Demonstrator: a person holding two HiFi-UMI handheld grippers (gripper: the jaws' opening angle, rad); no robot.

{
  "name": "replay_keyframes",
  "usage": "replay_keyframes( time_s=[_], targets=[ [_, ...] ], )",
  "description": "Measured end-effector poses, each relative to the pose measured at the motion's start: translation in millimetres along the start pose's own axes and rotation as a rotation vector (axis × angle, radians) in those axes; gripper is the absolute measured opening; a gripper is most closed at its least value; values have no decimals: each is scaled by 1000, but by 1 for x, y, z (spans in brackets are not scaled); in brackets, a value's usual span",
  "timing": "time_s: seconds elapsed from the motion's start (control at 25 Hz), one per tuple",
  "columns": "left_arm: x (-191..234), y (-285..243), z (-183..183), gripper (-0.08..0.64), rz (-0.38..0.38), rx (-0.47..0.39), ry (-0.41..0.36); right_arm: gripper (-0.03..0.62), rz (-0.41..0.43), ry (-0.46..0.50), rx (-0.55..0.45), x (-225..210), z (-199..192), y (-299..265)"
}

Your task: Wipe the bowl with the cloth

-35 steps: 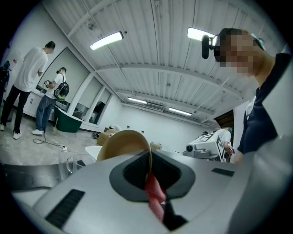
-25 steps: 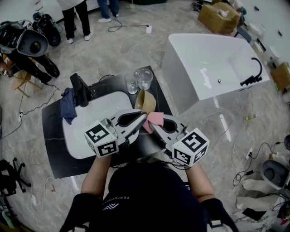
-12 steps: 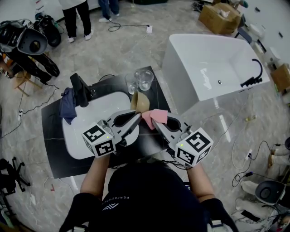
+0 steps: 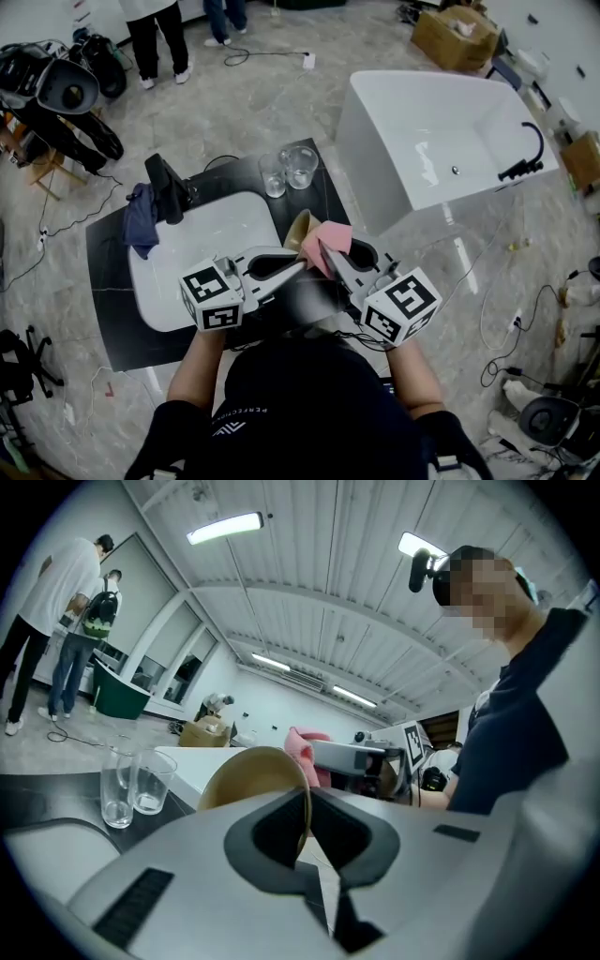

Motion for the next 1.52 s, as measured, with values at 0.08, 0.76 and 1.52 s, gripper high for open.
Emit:
replay_keyframes(
  time_s=[0.08, 0.76, 1.52],
  targets=[
    [-4, 1, -1, 20, -29, 8, -6, 43, -14, -1, -5, -3, 0, 1],
    [-41, 6, 11, 20, -281, -9, -45, 43, -79, 2, -27, -30, 5, 12],
    [-50, 25, 63, 20, -443, -324, 62, 43, -87, -69, -4, -35, -10, 8]
  ],
)
Point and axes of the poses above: the fingertips, and each gripper's own axes: y backward along the fingers, x to its left, z out of its top, the point moved 1 cm from there along y, backward along the fingers, and after that the axes turned 2 degrees about -y, right-handed, at the moved point
